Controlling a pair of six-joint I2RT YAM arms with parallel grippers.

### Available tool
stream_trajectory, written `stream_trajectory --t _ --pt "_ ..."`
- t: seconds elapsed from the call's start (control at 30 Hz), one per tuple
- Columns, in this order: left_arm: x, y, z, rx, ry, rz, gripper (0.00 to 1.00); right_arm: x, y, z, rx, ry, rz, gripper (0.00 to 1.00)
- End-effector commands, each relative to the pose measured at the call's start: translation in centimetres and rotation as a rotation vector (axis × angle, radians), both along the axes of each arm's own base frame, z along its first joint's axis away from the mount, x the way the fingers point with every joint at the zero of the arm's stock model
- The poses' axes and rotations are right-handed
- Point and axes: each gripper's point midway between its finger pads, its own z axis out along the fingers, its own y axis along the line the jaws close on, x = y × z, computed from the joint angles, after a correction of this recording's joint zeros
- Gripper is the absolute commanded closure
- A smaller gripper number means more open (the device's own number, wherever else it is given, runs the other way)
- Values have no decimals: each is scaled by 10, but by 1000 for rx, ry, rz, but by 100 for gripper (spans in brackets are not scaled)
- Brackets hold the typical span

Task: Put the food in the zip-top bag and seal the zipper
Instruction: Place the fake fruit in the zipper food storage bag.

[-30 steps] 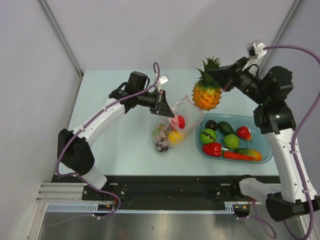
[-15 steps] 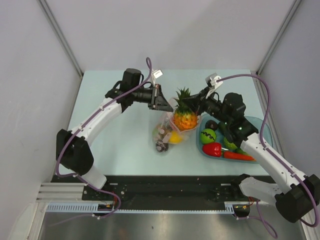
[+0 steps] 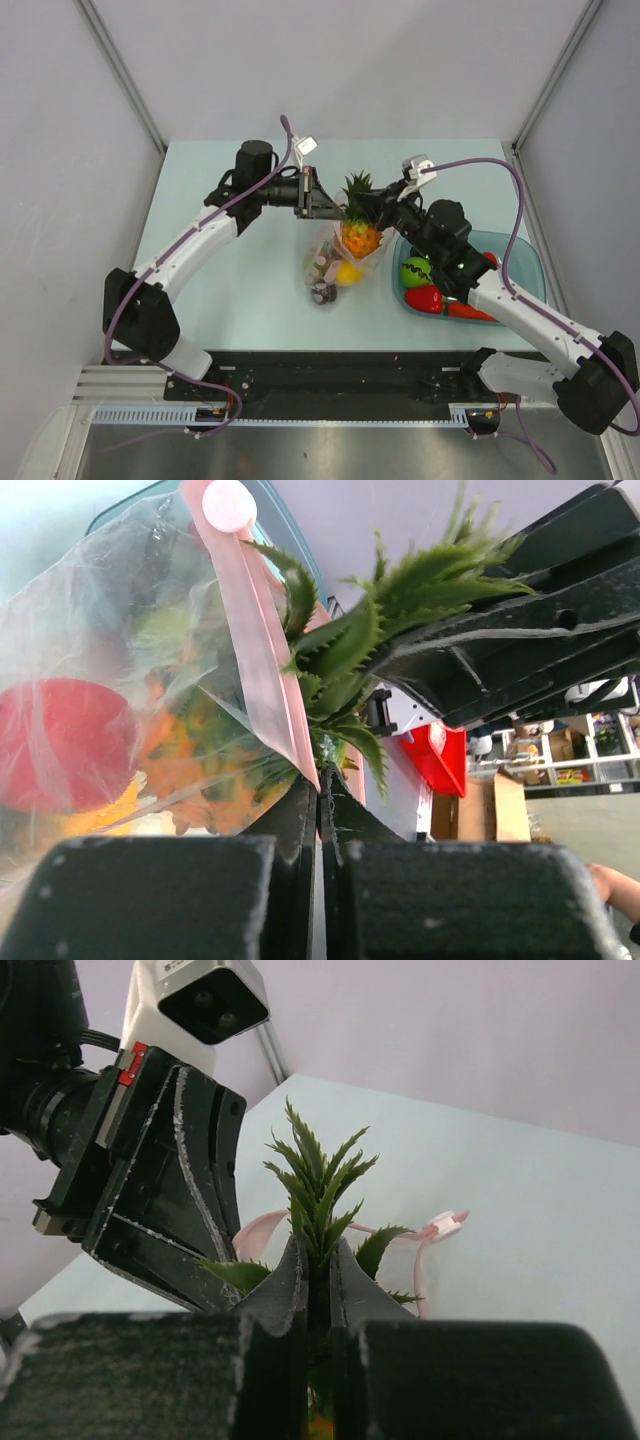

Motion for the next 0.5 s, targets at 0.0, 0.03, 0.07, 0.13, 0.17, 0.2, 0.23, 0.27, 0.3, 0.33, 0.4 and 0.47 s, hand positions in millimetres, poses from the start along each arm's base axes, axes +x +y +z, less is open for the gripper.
stream_trajectory --t 0.0,0.03,0.07,0.13,0.17,0.2,0.23,0.27,0.3,0.33,0.4,0.47 --pt "-3 2 32 -78 -82 -7 100 -4 11 13 92 35 3 100" --pt "-3 2 34 -90 -101 -3 100 -6 12 7 80 59 1 100" --pt "-3 2 36 -98 -97 1 100 -7 11 -1 64 88 -2 100" --pt "-2 3 37 -109 -103 9 100 -7 7 -26 31 158 -14 100" --pt "-2 2 39 -117 -108 10 100 -8 6 -33 26 186 -10 100" --pt "-2 2 39 -120 -106 14 100 -9 6 -35 31 201 0 100" --pt "-1 2 36 -119 -101 22 100 -9 7 -34 59 226 9 100" --pt "0 2 37 -123 -105 27 100 -6 6 -27 77 233 -2 100" --pt "1 3 37 -125 -109 30 100 -4 6 -26 86 248 -18 100" --pt "0 2 37 -128 -111 32 100 1 4 -22 102 263 -51 100" --pt "1 3 40 -132 -120 41 100 11 2 -17 146 322 -105 100" --pt "1 3 41 -134 -126 43 100 9 11 -12 136 282 -85 100"
